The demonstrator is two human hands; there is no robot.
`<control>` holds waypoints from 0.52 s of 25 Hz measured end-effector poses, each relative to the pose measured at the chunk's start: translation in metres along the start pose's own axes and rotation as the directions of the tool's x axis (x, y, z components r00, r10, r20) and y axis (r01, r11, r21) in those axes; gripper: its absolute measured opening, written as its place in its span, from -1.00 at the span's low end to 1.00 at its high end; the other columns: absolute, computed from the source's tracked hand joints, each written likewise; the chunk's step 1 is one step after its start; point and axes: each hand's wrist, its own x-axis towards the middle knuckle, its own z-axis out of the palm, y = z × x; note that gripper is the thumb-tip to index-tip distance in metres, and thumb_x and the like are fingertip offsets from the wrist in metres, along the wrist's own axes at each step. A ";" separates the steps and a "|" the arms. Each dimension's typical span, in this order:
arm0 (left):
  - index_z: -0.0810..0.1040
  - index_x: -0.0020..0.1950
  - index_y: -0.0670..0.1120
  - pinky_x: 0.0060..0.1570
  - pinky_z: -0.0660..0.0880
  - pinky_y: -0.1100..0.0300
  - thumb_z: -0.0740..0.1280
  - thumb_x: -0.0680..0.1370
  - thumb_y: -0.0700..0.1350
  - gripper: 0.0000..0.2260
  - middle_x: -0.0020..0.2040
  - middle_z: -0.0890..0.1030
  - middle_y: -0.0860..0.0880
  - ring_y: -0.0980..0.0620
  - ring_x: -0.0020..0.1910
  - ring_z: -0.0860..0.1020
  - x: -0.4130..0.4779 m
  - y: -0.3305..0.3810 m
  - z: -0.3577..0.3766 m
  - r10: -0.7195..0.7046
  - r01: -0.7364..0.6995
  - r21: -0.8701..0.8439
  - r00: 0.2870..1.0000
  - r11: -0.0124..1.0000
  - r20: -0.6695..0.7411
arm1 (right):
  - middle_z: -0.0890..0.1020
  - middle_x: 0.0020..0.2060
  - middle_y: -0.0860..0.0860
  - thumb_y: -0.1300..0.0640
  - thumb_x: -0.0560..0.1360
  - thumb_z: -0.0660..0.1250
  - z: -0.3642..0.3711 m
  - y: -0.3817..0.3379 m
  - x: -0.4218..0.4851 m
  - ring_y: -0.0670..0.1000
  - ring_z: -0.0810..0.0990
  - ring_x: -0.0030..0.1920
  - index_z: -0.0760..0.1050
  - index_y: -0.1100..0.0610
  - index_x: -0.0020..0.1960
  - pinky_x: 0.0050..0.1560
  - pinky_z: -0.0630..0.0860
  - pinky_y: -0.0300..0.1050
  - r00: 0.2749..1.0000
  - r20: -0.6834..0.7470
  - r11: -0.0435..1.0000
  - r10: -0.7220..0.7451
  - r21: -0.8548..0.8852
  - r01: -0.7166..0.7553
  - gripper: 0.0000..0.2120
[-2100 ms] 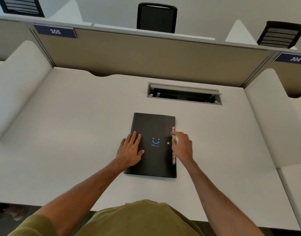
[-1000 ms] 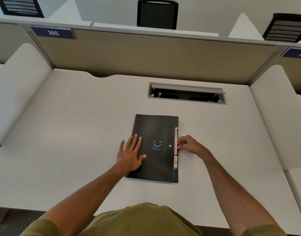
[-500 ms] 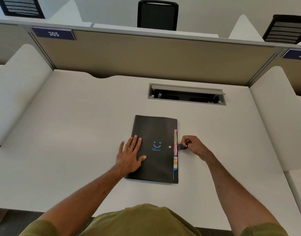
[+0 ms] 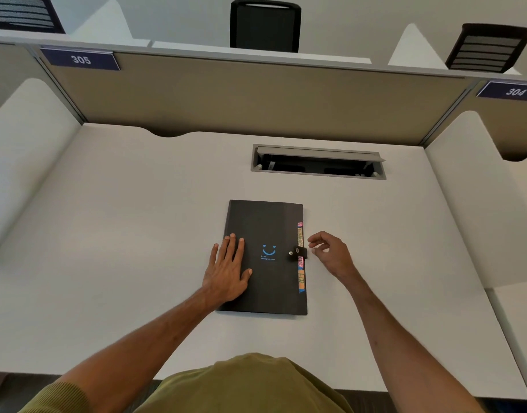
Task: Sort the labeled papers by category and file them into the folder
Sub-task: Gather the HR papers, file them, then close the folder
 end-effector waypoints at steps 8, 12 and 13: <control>-0.21 0.75 0.02 0.70 -0.12 -0.14 0.01 0.74 0.24 -0.32 0.76 -0.13 -0.01 -0.07 0.74 -0.17 0.014 0.055 -0.004 0.304 -0.305 0.010 0.951 0.952 0.063 | 0.66 0.10 -0.08 0.22 0.59 0.41 0.034 -0.009 -0.024 -0.06 0.56 0.12 0.66 0.02 0.21 0.14 0.53 -0.13 0.967 -0.058 0.924 -0.249 -0.313 0.219 -0.76; -0.22 0.75 0.00 0.70 -0.11 -0.15 0.00 0.75 0.25 -0.31 0.76 -0.19 -0.04 -0.11 0.73 -0.17 0.019 0.065 -0.004 0.290 -0.299 0.044 0.946 0.953 0.142 | 0.63 0.16 -0.05 0.21 0.62 0.37 0.040 -0.007 -0.026 -0.04 0.55 0.18 0.66 0.04 0.28 0.17 0.52 -0.19 0.965 0.000 0.896 -0.263 -0.371 0.244 -0.74; -0.23 0.75 -0.01 0.70 -0.12 -0.15 0.01 0.74 0.25 -0.30 0.75 -0.20 -0.05 -0.11 0.73 -0.17 0.019 0.066 -0.003 0.285 -0.295 0.049 0.947 0.954 0.147 | 0.63 0.17 -0.05 0.21 0.63 0.37 0.041 -0.007 -0.027 -0.04 0.56 0.19 0.66 0.04 0.29 0.18 0.53 -0.19 0.964 0.012 0.891 -0.264 -0.379 0.249 -0.74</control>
